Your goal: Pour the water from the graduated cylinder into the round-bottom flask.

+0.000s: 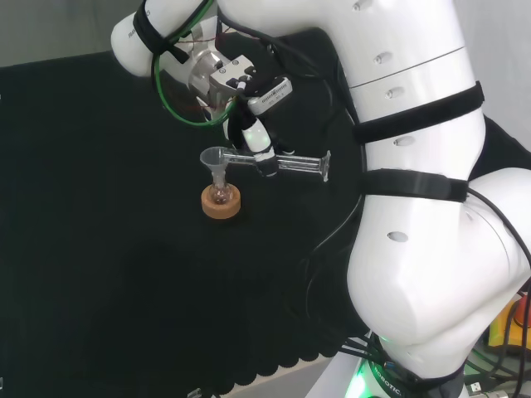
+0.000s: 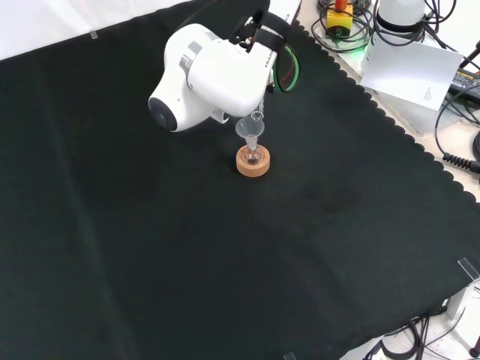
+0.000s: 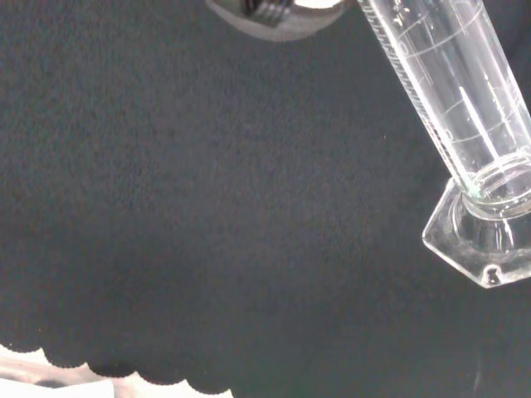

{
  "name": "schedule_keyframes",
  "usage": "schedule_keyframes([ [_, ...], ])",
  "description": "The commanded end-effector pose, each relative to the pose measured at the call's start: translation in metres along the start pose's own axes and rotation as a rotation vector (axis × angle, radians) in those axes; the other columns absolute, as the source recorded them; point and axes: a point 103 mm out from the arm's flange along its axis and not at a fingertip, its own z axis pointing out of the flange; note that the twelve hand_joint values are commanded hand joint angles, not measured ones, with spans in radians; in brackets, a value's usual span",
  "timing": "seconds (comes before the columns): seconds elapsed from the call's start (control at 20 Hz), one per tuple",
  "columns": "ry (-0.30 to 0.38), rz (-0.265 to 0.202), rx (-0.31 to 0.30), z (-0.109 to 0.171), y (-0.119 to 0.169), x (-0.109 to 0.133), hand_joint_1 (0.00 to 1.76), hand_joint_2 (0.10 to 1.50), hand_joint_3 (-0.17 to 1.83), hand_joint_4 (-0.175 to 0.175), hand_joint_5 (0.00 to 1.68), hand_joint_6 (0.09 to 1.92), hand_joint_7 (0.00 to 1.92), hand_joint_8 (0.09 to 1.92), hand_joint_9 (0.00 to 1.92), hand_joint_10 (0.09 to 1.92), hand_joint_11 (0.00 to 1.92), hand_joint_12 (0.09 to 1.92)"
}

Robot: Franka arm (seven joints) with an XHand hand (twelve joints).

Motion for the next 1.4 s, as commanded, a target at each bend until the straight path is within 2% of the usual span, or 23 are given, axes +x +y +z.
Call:
schedule_keyframes([
  [0.05,-0.002,0.002,0.001,0.0011,-0.0023,-0.002,1.26,1.11,0.0,-0.175,0.96,1.01,1.01,1.0,1.5,0.09,1.22,0.75],
  [1.4,0.004,0.027,0.003,-0.0044,-0.0089,-0.0047,1.26,1.11,0.0,-0.175,0.96,1.01,1.01,1.0,1.51,0.09,1.23,0.74],
])
